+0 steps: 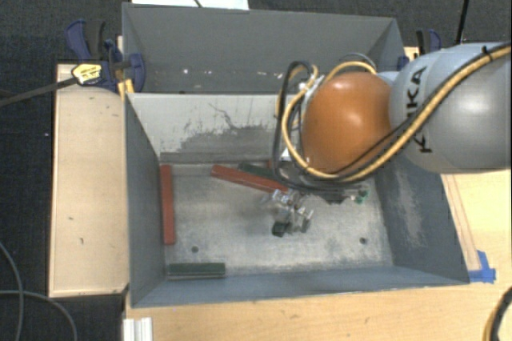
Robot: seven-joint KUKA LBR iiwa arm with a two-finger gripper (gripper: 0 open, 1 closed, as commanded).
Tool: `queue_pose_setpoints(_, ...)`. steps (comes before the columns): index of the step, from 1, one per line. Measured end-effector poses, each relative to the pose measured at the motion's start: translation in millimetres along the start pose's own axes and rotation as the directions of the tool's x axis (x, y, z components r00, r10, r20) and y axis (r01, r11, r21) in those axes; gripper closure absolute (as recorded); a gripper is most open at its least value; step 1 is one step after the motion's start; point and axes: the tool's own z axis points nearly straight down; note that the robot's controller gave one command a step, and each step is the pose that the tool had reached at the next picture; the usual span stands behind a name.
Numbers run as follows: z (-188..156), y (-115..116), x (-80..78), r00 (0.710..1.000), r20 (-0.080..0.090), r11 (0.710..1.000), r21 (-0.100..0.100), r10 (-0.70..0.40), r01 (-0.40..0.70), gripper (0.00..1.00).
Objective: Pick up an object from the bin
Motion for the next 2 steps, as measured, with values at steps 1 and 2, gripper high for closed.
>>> queue_pose_setpoints(1,-8,1,0.6,1.0,-0.004,1.0,-0.004,0.002,-0.002,1.0)
queue_pose_setpoints(2,-22,1,0.4,1.0,-0.003,1.0,-0.004,0.004,-0.004,1.0)
